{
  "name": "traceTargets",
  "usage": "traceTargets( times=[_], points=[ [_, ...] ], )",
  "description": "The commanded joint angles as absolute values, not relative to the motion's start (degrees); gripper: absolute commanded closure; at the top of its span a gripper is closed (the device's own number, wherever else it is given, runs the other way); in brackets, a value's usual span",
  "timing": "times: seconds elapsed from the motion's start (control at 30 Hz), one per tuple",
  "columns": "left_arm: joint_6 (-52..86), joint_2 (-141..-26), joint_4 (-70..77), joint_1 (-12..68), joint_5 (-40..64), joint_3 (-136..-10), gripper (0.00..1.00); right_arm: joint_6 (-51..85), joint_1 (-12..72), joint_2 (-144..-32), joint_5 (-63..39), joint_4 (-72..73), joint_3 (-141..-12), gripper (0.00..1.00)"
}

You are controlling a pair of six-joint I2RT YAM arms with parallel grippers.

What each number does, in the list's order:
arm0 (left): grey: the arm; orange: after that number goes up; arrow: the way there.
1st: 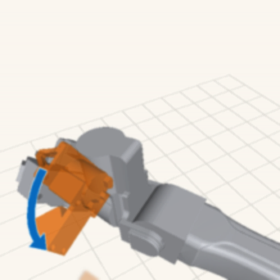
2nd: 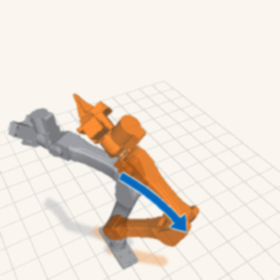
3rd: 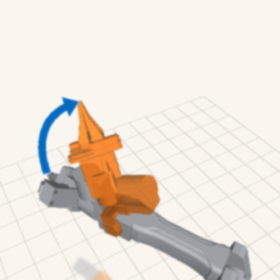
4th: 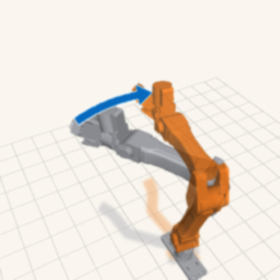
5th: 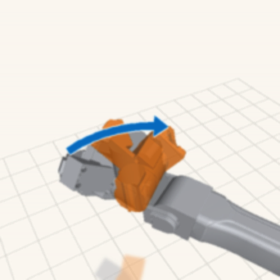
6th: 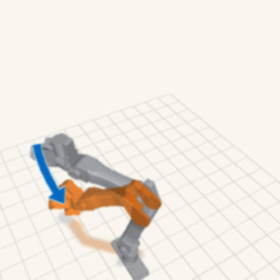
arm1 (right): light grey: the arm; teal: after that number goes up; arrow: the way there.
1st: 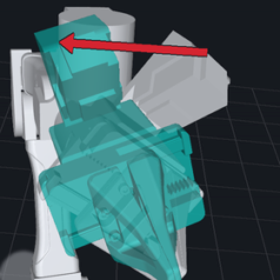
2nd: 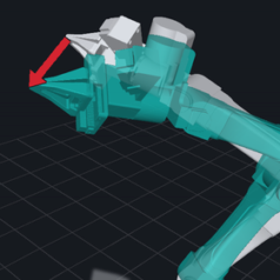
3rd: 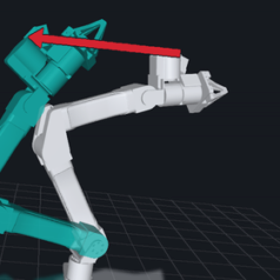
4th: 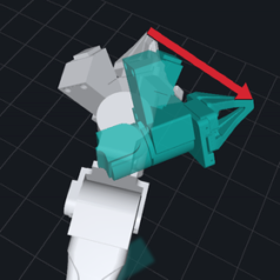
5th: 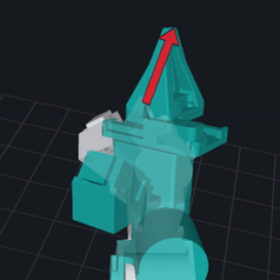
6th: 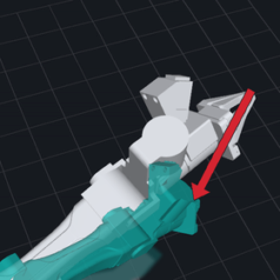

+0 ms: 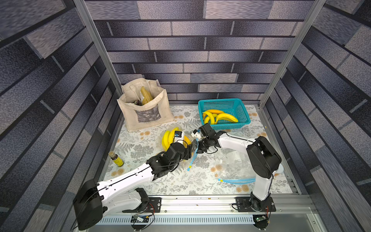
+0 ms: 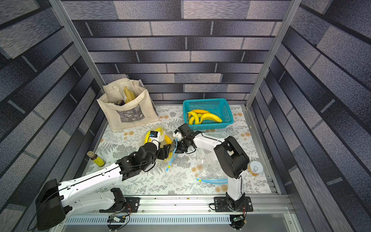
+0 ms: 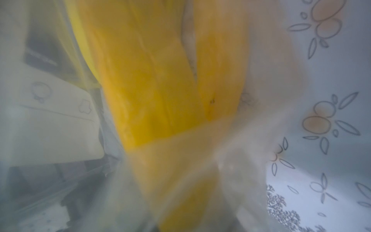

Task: Open the zip-top bag and take out the banana
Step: Pick up the banana from the zipper food storage bag.

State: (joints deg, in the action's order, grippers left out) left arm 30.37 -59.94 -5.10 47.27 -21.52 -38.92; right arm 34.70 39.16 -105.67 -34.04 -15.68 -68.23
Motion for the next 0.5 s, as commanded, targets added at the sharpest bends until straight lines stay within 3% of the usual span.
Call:
traceTargets(
  times=[0.0, 0.13, 0.3, 0.47],
  points=[
    [34.8, -57.3, -15.5, 38.0, -21.2, -36.0, 0.26, 33.2, 38.7, -102.1, -35.3, -16.1, -67.2, 0.72],
    [37.6, -55.9, -8.9, 26.4, -9.5, -30.1, 0.24, 33.0, 38.6, -101.5, -35.6, -15.1, -66.4, 0.72],
    [37.0, -62.0, -5.9, 24.1, -6.8, -31.0, 0.17, 32.8, 38.6, -103.0, -35.8, -15.0, -66.4, 0.73],
    [37.9, -70.9, 2.2, 20.3, -3.4, -30.4, 0.19, 32.1, 38.4, -102.1, -35.5, -14.8, -64.7, 0.75]
  ],
)
